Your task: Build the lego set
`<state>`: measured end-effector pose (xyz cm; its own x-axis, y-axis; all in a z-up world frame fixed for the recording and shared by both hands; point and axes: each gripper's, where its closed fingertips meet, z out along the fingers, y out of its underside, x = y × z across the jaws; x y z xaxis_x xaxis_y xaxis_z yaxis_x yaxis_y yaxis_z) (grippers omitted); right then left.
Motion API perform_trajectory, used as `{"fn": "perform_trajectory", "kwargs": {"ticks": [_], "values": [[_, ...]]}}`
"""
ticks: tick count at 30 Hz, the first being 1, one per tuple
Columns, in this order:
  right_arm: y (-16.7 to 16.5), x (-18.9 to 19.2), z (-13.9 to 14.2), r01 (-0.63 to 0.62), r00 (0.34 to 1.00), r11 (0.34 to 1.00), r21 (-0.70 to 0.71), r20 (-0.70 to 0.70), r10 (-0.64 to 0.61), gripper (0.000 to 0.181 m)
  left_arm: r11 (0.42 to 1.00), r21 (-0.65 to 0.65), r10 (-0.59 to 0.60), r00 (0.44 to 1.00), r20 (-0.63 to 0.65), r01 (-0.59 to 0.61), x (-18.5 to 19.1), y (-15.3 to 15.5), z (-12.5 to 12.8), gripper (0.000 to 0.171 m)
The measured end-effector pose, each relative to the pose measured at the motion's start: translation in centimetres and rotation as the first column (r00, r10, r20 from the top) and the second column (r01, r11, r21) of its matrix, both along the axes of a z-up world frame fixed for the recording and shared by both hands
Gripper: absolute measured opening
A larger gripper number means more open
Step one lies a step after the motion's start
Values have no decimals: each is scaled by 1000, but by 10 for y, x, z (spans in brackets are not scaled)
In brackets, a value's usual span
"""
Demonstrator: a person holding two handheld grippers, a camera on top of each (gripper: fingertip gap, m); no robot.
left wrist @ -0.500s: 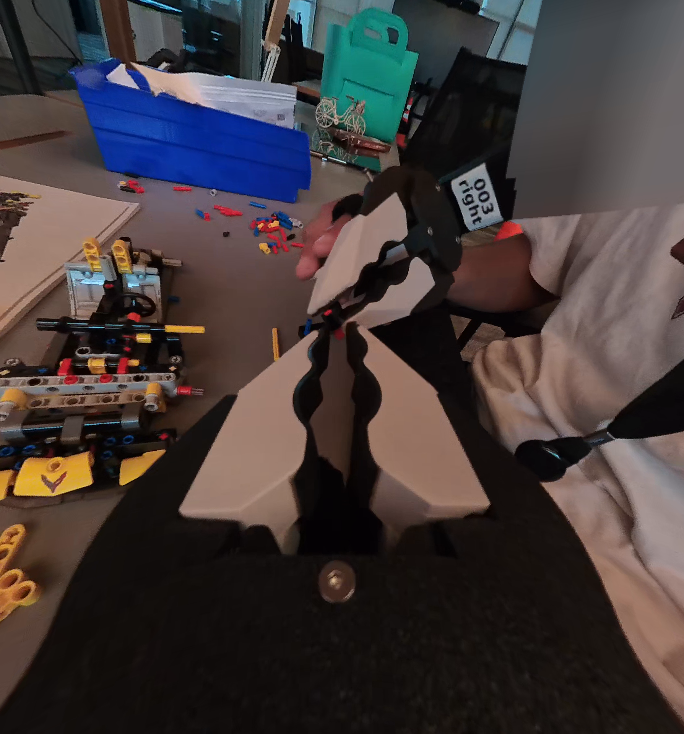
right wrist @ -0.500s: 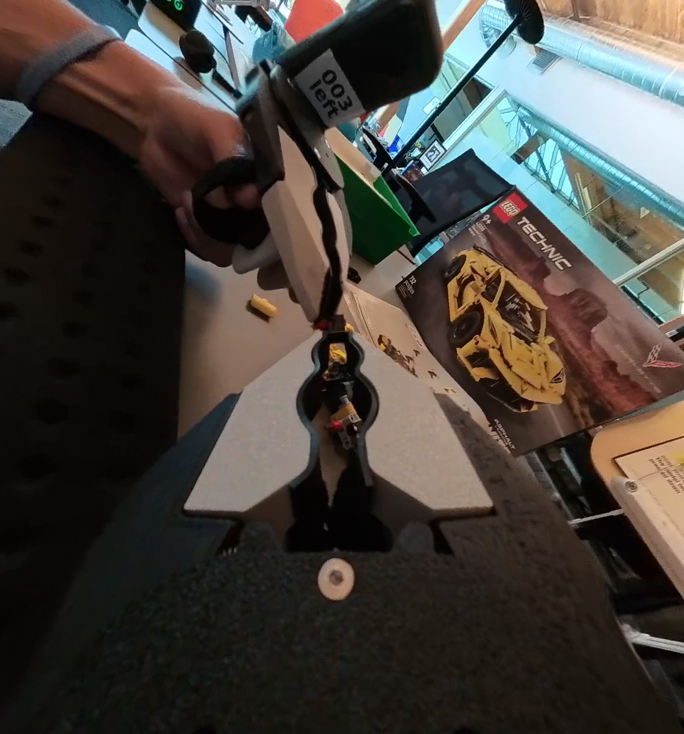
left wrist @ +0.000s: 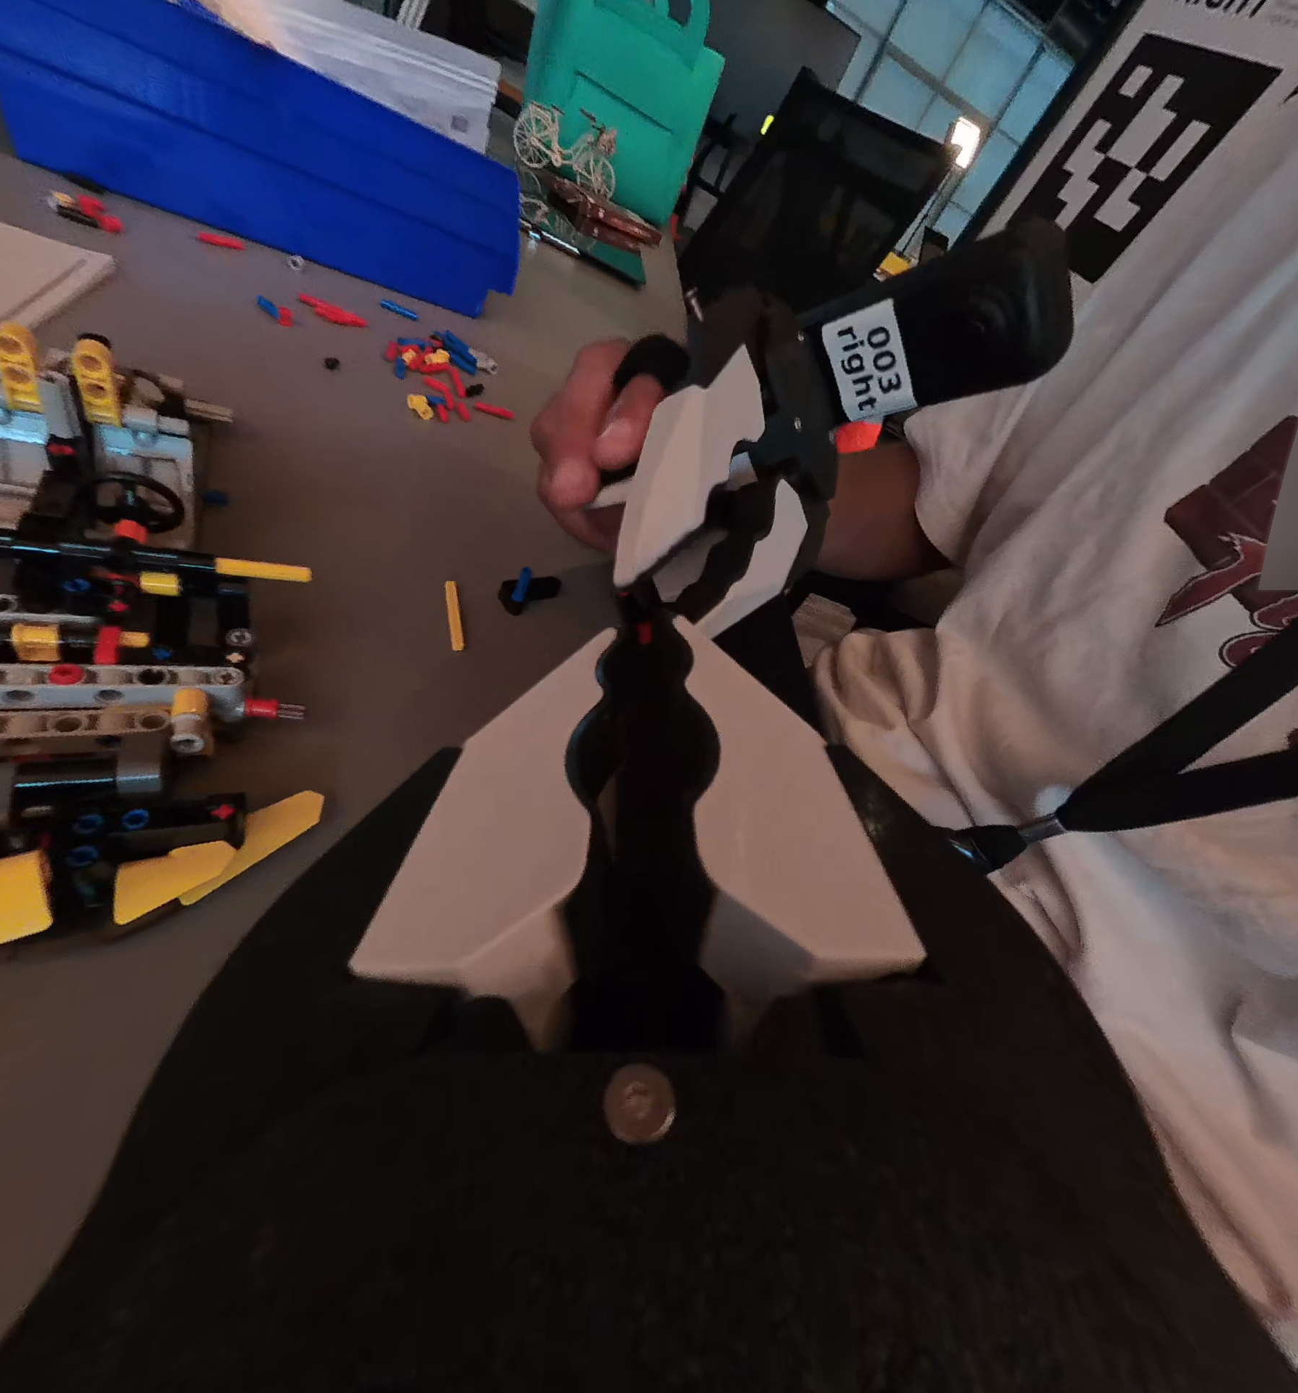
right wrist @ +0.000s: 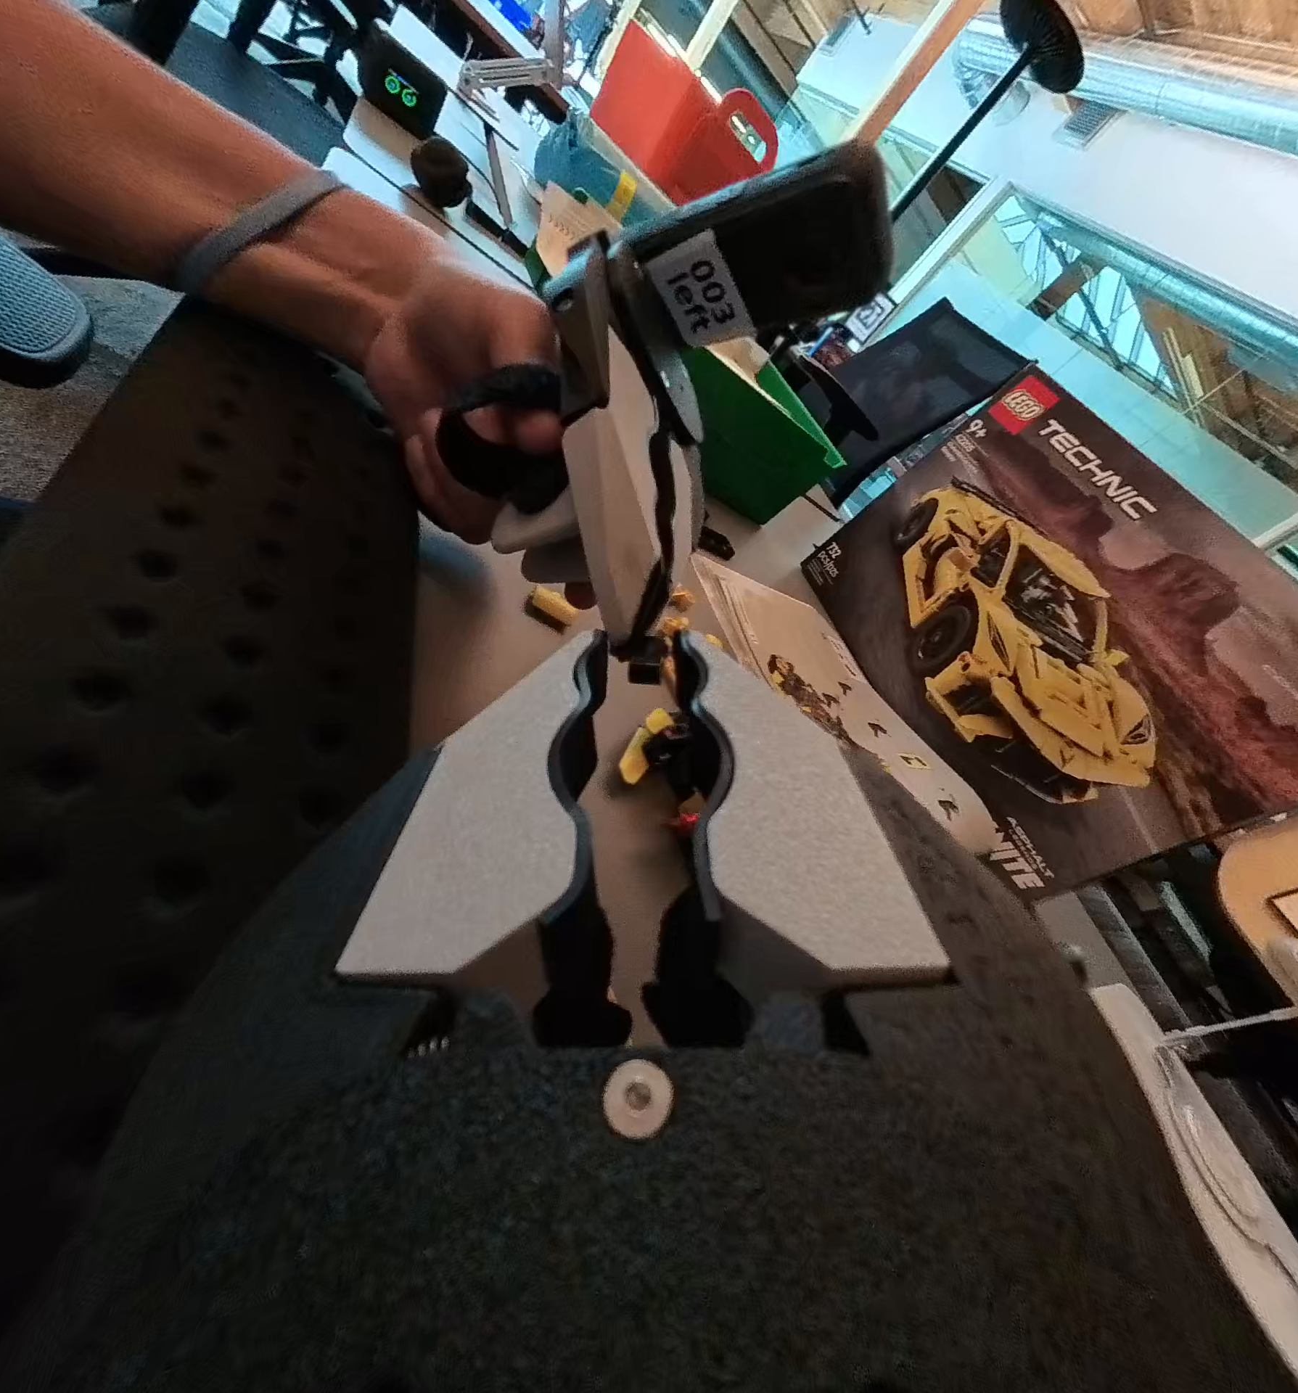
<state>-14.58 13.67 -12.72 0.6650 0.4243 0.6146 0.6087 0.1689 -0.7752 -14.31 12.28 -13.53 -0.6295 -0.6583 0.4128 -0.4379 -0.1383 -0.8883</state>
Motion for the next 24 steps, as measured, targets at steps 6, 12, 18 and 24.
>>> {"fn": "perform_trajectory", "kwargs": {"ticks": [6,12,18,24], "values": [[0,1,-4,-8,1000,999,-31,-19,8,14,1000,-15,-25,1000,13,25,-4,-2,3,0],[1,4,-4,2,1000,1000,-29,-18,-3,10,1000,-20,-16,1000,5,16,-2,0,3,0],[0,3,-5,0,1000,999,-32,-10,0,12,1000,-16,-12,1000,-8,12,-2,0,0,0],[1,3,-6,10,1000,1000,-25,14,-10,13,1000,-20,-11,1000,-19,11,-1,0,-1,0]]}}
